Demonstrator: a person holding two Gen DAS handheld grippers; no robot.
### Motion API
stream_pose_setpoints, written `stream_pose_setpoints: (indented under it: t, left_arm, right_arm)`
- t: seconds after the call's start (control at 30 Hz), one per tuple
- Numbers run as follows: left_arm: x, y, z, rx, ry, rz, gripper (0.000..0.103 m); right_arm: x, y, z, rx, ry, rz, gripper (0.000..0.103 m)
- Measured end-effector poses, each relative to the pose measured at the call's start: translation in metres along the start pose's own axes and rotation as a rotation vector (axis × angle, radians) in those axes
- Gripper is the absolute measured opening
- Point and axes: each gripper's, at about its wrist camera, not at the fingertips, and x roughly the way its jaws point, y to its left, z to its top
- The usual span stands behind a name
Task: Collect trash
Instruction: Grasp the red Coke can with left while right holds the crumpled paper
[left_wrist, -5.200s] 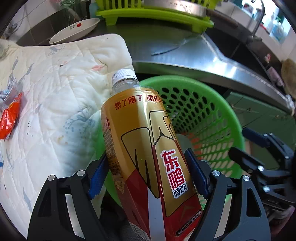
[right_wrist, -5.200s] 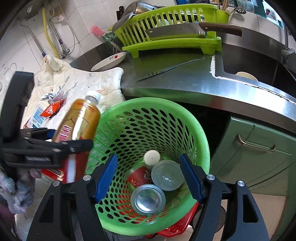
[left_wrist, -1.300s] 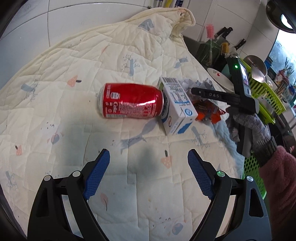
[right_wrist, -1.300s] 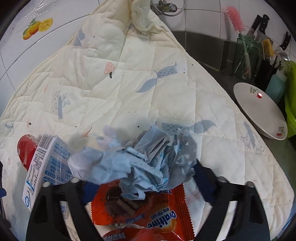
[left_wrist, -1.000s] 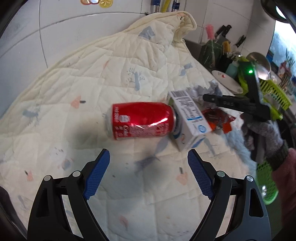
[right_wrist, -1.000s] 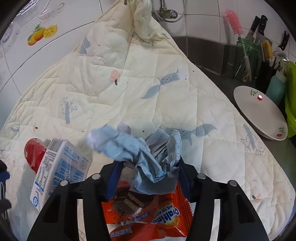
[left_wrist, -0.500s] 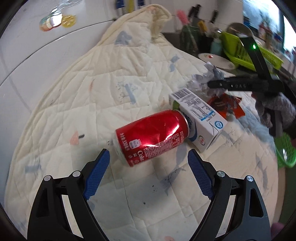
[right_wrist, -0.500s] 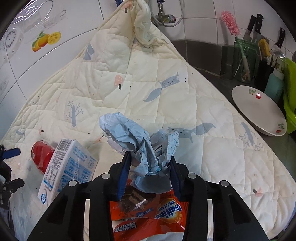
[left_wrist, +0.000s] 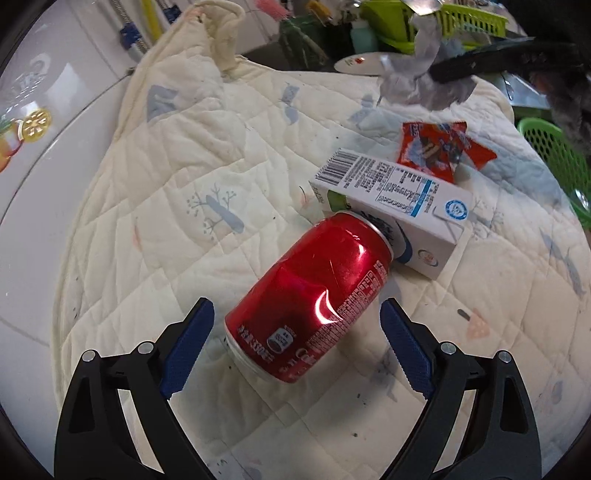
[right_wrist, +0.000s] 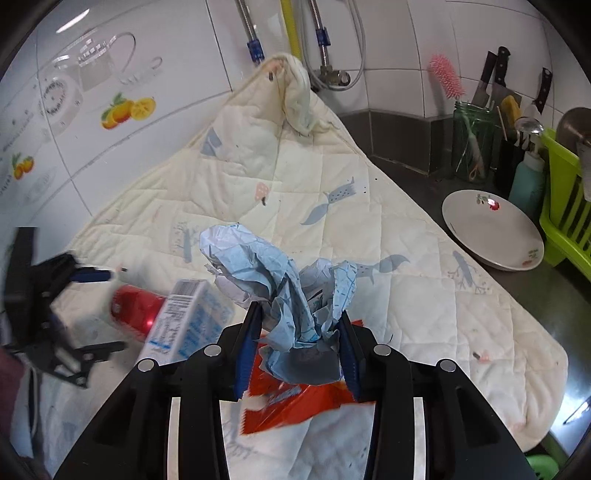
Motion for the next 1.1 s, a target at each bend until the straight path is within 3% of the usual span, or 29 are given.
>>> stream_pose_setpoints:
  t: [0.23,0.6,0.67,1.1]
  left_arm:
    - [0.02,0.005,0.003,0.118,0.035,-0.058,0.09]
    - [0.051,-0.004,0.006,0.225,0.089,-0.068,0.09]
    - [0.055,-0.004,0.006,0.208,0.09,-0.071,0.084]
    - [0.026,-0.012,-0.011,0.045,0.074,-0.05,0.074]
  right_arm:
    - [-0.036,0.007,-0.011,-0.005,-0.018,-0.015,0.038]
    - [-0.071,0.006,-0.04,0.034,-0.017,-0.047,0.038]
    - [-0.075,0.003,-0.044,0.044,-0.016,-0.057,0.038]
    - [-0.113,-0.031,-0.092,0.162,-0.033,-0.082,0.038]
